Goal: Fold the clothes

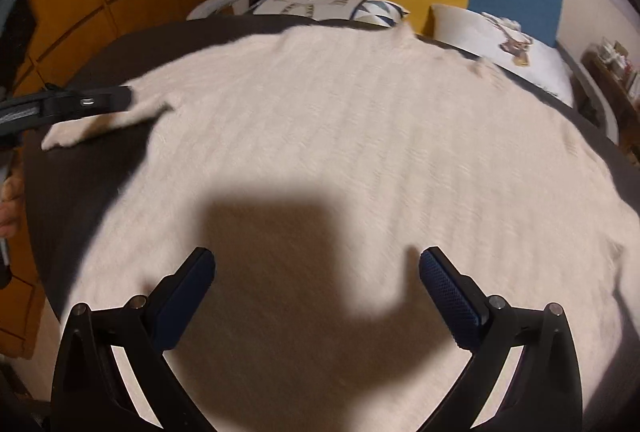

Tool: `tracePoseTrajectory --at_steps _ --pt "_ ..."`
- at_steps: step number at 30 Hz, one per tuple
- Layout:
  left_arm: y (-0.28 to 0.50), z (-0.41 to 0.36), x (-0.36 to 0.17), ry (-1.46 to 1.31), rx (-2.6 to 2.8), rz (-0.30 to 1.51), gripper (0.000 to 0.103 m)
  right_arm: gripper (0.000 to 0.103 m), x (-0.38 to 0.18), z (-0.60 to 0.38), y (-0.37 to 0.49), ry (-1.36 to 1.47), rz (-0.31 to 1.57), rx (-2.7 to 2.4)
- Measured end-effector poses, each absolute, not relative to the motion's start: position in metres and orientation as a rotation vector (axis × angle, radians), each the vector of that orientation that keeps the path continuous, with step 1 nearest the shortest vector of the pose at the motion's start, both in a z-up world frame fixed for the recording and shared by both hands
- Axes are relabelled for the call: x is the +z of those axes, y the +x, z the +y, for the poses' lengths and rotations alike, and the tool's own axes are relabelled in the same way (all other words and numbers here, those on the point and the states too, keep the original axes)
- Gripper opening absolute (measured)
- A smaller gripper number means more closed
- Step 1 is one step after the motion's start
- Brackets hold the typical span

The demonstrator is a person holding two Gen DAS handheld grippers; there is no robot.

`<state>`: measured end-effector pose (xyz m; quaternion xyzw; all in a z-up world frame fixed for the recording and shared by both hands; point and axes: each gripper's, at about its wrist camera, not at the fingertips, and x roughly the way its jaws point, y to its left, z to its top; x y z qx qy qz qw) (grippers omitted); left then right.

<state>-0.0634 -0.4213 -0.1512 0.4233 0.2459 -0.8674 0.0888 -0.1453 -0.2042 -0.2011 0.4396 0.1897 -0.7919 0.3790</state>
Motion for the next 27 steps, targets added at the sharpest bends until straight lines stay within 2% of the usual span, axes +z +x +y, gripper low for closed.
tracePoseTrajectory --at_steps 2,4,6,12,15,19,24,27 --pt "-0.061 -0.421 -0.167 1.306 -2.532 0.756 0.024 0.103 -0.206 -0.188 -0.145 1.142 0.514 -2.049" --pt "-0.069 -0.418 -0.188 1.364 -2.474 0.746 0.025 0.103 -0.212 -0.170 -0.150 1.172 0.459 -2.060" --pt "-0.068 -0.421 -0.196 1.348 -2.461 0.755 0.027 0.103 -0.215 -0.156 -0.153 1.167 0.409 -2.075" --pt "-0.086 -0.428 -0.205 1.346 -2.442 0.709 0.027 0.103 -0.221 -0.162 -0.153 1.120 0.437 -2.105" --pt "-0.084 -0.422 -0.196 1.318 -2.415 0.716 0.024 0.103 -0.220 -0.162 -0.153 1.132 0.435 -2.103" --pt "-0.058 -0.394 -0.171 1.222 -2.554 0.762 0.024 0.103 -0.202 -0.145 -0.153 1.173 0.364 -2.093" --pt "-0.038 -0.340 -0.193 1.320 -2.593 0.611 0.024 0.103 -0.204 -0.103 -0.143 1.223 0.430 -2.152" --pt "-0.026 -0.335 -0.203 1.255 -2.602 0.581 0.024 0.103 -0.218 -0.082 -0.137 1.200 0.372 -2.185"
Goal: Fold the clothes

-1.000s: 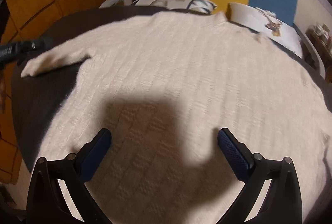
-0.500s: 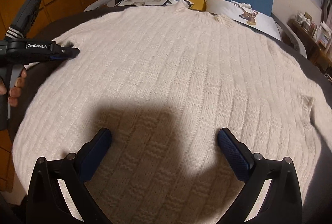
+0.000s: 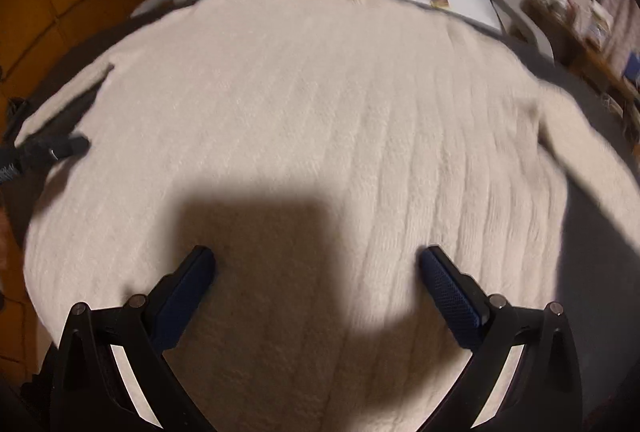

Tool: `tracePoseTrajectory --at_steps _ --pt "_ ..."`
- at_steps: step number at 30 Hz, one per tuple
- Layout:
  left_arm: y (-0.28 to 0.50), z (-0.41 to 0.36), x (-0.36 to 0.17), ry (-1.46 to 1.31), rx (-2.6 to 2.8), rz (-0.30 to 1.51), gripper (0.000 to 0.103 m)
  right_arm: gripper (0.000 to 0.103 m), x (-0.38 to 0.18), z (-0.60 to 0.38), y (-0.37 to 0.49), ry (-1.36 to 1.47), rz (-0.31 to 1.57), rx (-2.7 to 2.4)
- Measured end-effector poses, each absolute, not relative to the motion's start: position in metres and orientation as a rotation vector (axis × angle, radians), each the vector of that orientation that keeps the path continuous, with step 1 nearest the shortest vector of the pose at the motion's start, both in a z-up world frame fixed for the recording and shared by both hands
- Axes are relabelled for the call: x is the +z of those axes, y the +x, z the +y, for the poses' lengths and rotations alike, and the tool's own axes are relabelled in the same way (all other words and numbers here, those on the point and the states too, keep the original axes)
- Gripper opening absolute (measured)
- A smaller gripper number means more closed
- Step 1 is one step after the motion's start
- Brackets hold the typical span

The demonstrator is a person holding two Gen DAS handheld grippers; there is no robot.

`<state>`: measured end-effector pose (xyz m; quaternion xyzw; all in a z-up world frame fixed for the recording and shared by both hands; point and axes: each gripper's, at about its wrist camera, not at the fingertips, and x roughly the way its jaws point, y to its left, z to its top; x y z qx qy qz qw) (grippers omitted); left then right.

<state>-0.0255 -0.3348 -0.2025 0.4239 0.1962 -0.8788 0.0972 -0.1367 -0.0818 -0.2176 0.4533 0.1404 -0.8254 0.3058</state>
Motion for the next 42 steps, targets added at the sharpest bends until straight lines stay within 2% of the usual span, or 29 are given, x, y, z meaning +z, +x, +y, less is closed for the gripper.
tracePoseTrajectory --at_steps 2,7,11,13,16,20,23,27,33,38,42 --pt "-0.025 -0.334 -0.205 1.249 -2.583 0.591 0.024 0.103 -0.221 -0.079 -0.128 1.115 0.365 -2.229" --pt "-0.030 -0.318 -0.176 1.236 -2.616 0.590 0.024 0.103 -0.217 -0.077 -0.129 1.148 0.359 -2.218" --pt "-0.040 -0.296 -0.181 1.278 -2.609 0.481 0.025 0.103 -0.201 -0.061 -0.117 1.181 0.314 -2.231" --pt "-0.041 -0.296 -0.201 1.330 -2.561 0.470 0.025 0.103 -0.200 -0.046 -0.106 1.205 0.307 -2.251" --pt "-0.032 -0.292 -0.198 1.259 -2.598 0.428 0.025 0.103 -0.210 -0.023 -0.094 1.279 0.300 -2.270" --pt "-0.038 -0.285 -0.199 1.256 -2.573 0.380 0.025 0.103 -0.218 -0.005 -0.074 1.123 0.283 -2.306" --pt "-0.046 -0.282 -0.191 1.282 -2.570 0.478 0.025 0.103 -0.218 -0.007 -0.075 1.115 0.260 -2.327" --pt "-0.066 -0.267 -0.174 1.270 -2.645 0.540 0.025 0.103 -0.217 -0.008 -0.078 1.092 0.257 -2.306" --pt "-0.134 -0.209 -0.162 1.342 -2.791 0.377 0.025 0.103 -0.215 -0.001 -0.093 1.112 0.246 -2.157" --pt "-0.190 -0.169 -0.171 1.421 -2.843 0.255 0.025 0.103 -0.183 0.070 -0.124 1.093 -0.074 -2.043" --pt "-0.219 -0.152 -0.189 1.482 -2.831 0.194 0.025 0.103 -0.160 0.183 -0.161 1.005 -0.383 -2.142"
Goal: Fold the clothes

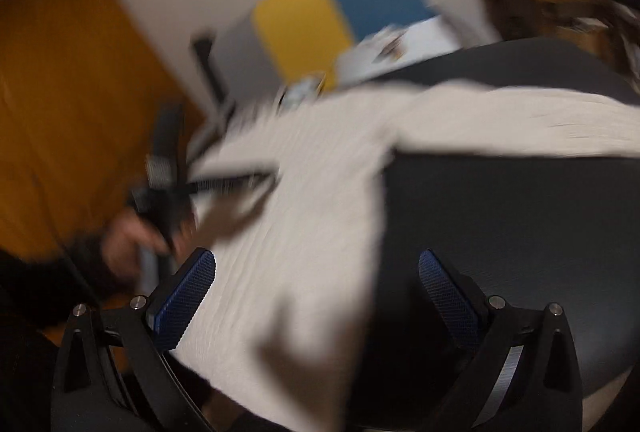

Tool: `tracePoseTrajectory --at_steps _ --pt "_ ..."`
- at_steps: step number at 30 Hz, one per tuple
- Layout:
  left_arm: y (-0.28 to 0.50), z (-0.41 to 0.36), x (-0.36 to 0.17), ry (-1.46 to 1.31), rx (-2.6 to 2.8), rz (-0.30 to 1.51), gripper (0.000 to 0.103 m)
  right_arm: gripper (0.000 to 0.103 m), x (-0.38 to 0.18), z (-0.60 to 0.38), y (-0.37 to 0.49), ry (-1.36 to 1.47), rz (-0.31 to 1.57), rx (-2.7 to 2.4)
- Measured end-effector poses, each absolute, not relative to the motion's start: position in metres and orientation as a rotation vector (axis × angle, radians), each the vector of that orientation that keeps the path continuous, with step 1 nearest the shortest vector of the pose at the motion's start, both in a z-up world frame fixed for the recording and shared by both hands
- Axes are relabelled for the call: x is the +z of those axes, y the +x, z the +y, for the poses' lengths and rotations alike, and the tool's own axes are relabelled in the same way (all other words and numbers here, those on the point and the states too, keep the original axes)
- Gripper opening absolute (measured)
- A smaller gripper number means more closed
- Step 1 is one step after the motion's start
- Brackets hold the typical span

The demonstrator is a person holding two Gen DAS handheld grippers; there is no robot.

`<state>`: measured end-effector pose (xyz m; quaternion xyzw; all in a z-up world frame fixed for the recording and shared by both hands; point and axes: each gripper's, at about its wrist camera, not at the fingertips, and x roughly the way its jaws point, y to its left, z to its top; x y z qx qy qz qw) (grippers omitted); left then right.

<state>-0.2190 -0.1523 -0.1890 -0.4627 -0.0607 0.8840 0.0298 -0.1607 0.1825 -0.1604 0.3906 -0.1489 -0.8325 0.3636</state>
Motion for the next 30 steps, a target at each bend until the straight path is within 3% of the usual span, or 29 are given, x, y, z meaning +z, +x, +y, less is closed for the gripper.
tracePoseTrajectory --at_steps 7,14,15,16,19,24,30 --pt "-0.216 -0.153 -0.203 -1.412 2.721 -0.185 0.027 0.103 -0.184 0.367 -0.244 1.032 -0.962 -2.282" --pt "-0.213 -0.151 -0.205 -1.412 2.735 -0.171 0.029 0.099 -0.217 0.433 -0.315 1.079 -1.107 -2.330" --pt "-0.212 -0.150 -0.204 -1.411 2.739 -0.168 0.029 0.095 -0.222 0.438 -0.321 1.092 -1.116 -2.333" --pt "-0.210 -0.149 -0.204 -1.411 2.741 -0.167 0.030 0.079 -0.227 0.440 -0.325 1.119 -1.111 -2.335" --pt "-0.210 -0.148 -0.204 -1.411 2.742 -0.170 0.030 0.019 -0.238 0.441 -0.344 1.232 -1.044 -2.331" --pt "-0.208 -0.147 -0.204 -1.409 2.744 -0.173 0.031 0.018 -0.246 0.437 -0.351 1.256 -1.007 -2.304" --pt "-0.209 -0.147 -0.204 -1.407 2.748 -0.174 0.031 0.005 -0.240 0.416 -0.350 1.343 -0.804 -2.357"
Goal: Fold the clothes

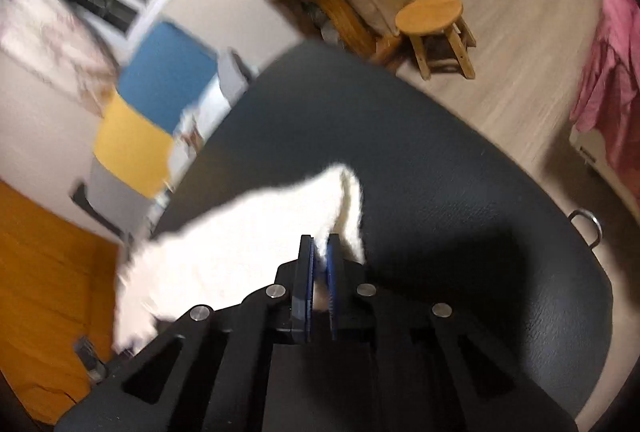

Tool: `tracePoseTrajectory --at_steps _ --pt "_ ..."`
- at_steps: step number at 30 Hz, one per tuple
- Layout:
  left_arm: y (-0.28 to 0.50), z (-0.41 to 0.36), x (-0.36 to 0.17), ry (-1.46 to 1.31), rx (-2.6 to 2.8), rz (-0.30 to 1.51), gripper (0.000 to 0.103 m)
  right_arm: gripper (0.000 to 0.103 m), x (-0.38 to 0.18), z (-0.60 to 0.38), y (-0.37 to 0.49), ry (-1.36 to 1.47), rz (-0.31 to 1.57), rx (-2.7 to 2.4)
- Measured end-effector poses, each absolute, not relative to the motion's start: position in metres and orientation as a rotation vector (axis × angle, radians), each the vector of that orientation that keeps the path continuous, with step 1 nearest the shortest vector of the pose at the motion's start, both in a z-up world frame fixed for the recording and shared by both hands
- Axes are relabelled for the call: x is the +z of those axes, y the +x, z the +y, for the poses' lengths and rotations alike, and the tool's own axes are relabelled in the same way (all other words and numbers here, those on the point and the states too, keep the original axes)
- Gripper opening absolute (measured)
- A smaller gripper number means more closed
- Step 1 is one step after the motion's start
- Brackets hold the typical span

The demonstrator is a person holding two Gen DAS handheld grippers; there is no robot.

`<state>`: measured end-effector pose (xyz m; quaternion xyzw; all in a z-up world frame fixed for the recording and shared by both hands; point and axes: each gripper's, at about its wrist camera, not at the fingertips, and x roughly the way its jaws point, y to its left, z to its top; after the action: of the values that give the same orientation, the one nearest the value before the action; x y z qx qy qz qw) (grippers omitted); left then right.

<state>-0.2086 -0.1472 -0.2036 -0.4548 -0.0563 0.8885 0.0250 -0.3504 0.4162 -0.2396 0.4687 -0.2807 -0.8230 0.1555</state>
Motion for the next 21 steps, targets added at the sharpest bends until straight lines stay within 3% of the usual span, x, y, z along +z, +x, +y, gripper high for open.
tracePoseTrajectory --at_steps 4,9,11,14,21 --pt "-0.210 -0.145 -0.203 -1.414 2.750 -0.159 0.031 0.004 -0.218 0.397 -0.346 1.411 -0.564 -2.463" --pt "-0.211 -0.146 -0.203 -1.415 2.743 -0.169 0.031 0.003 -0.134 0.389 -0.324 1.122 -0.423 -2.614" --pt "-0.211 -0.147 -0.203 -1.413 2.738 -0.168 0.031 0.003 -0.125 0.388 -0.324 1.139 -0.340 -2.658" --pt "-0.211 -0.149 -0.204 -1.407 2.731 -0.165 0.031 0.003 -0.156 0.383 -0.337 1.343 -0.246 -2.648" --pt "-0.212 -0.151 -0.204 -1.399 2.728 -0.170 0.031 0.002 -0.218 0.395 -0.344 1.556 -0.289 -2.641"
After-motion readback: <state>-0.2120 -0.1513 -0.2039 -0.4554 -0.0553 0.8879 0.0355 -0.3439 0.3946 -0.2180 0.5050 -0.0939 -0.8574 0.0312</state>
